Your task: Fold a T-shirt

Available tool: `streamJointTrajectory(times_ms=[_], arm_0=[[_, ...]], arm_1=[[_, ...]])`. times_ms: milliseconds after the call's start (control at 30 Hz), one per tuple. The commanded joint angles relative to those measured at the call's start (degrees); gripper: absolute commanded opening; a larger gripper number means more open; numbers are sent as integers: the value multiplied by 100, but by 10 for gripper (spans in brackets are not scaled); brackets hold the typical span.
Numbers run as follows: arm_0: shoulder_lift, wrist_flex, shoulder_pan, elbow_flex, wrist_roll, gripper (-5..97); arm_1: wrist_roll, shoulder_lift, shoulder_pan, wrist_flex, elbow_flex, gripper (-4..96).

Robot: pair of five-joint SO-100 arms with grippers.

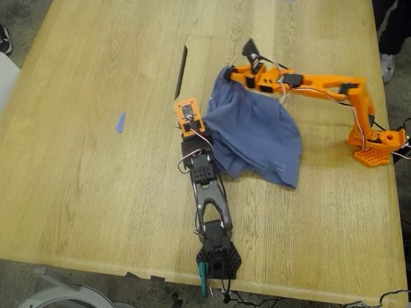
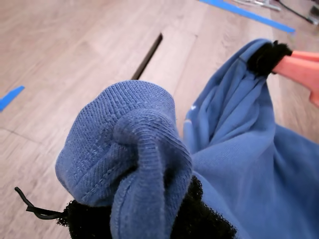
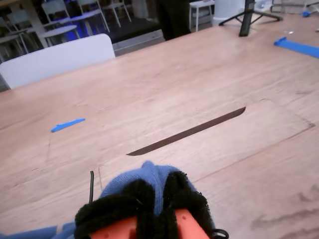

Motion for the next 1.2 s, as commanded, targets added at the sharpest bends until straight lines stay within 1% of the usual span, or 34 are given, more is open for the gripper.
streamJointTrajectory(times_ms=[0, 33, 67, 100, 233, 367, 567, 700, 767, 867, 967, 1167], arm_0=[[70, -905, -281, 26, 70, -3], [53, -1081, -334, 132, 70, -3], [18, -1266, -396, 237, 79, -3], [-9, -1459, -448, 343, 79, -3], [-185, -2206, -677, 694, 97, -3], [-501, -2830, -896, 729, 105, -3], [-1362, -4263, -1345, 501, 158, -3], [-1749, -4834, -1477, 255, 185, -3], [-1767, -4896, -1424, 220, 211, -3], [-1371, -4579, -1116, 229, 202, -3], [-580, -3437, -686, 202, 193, -3], [861, -1116, -290, 44, 193, -3]], arm_1=[[53, -1521, 97, 905, -3287, 7], [53, -2417, 105, 1529, -4711, 9], [53, -3085, 123, 1942, -5713, 9], [70, -3384, 132, 1986, -5950, 7], [70, -3437, 255, 1441, -5660, 8], [44, -3480, 431, 773, -5282, 7], [-26, -3463, 668, -316, -4746, 4], [-26, -3507, 729, -914, -4658, 4], [-18, -3524, 747, -932, -4799, 4], [0, -3542, 765, -501, -5309, 5], [18, -3516, 765, 492, -5941, 5], [-35, -2549, 765, 2145, -5915, 2]])
